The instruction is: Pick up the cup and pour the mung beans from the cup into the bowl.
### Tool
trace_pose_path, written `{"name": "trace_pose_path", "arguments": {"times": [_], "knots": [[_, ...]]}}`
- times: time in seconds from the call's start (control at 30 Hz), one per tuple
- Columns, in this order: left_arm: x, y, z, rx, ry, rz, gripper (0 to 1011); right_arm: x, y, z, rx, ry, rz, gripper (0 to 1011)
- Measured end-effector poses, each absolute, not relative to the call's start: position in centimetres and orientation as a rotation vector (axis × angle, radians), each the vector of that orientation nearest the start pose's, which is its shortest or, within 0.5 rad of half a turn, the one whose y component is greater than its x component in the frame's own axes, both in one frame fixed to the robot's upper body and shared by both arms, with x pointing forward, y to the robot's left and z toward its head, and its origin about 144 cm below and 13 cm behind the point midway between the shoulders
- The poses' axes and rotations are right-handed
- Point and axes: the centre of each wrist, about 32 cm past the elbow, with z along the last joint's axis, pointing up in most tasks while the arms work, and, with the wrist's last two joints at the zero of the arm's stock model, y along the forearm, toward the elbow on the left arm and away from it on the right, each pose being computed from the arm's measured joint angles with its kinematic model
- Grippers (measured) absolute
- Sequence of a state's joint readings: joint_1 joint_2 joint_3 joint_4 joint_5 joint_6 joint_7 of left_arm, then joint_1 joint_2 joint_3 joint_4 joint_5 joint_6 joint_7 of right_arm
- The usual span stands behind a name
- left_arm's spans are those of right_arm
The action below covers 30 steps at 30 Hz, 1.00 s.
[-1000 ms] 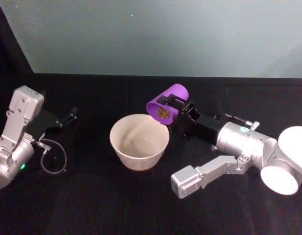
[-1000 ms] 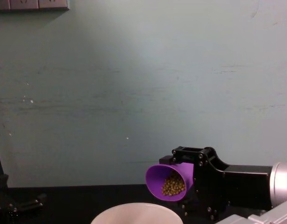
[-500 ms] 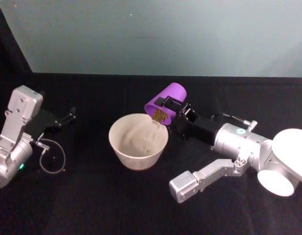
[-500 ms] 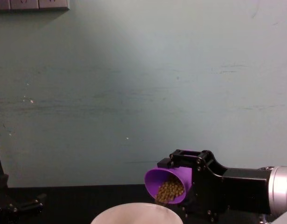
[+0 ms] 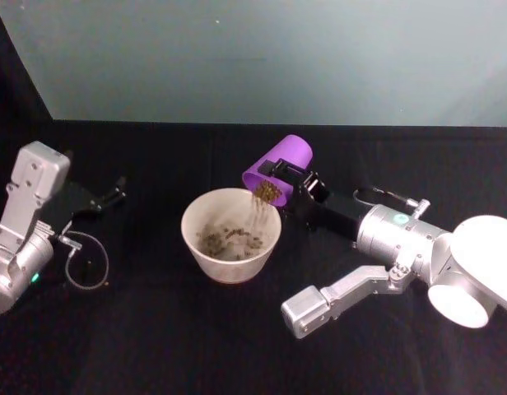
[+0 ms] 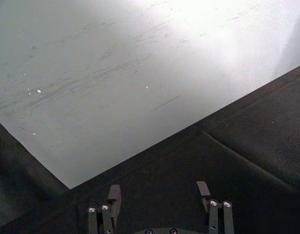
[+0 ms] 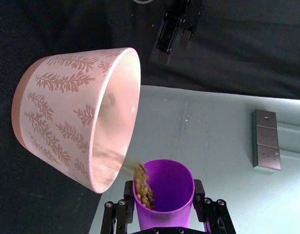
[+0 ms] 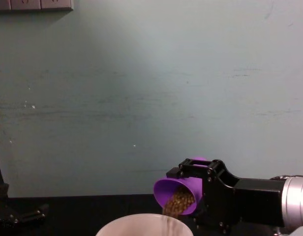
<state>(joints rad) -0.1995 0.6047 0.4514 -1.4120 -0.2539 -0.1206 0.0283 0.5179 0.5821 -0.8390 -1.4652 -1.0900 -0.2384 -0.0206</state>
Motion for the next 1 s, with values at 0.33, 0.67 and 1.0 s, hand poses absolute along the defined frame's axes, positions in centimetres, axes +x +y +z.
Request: {"name": "trace_pose_path", "arguments": {"times": [0.33,0.67,1.0], "knots": [[48.86,30.97,113.98,0.304,-0.285,1.248,1011,52.34,-20.50,119.02,-0.764,-1.686,-0.389,716],[48.86,30.97,113.98,0.304,-0.285,1.248,1011,52.47,-20.36,118.85,-0.767,-1.713,-0.388,716],[48.86,30.97,113.98,0.304,-0.285,1.248,1011,52.51,-20.24,118.66,-0.772,-1.744,-0.387,716]]}}
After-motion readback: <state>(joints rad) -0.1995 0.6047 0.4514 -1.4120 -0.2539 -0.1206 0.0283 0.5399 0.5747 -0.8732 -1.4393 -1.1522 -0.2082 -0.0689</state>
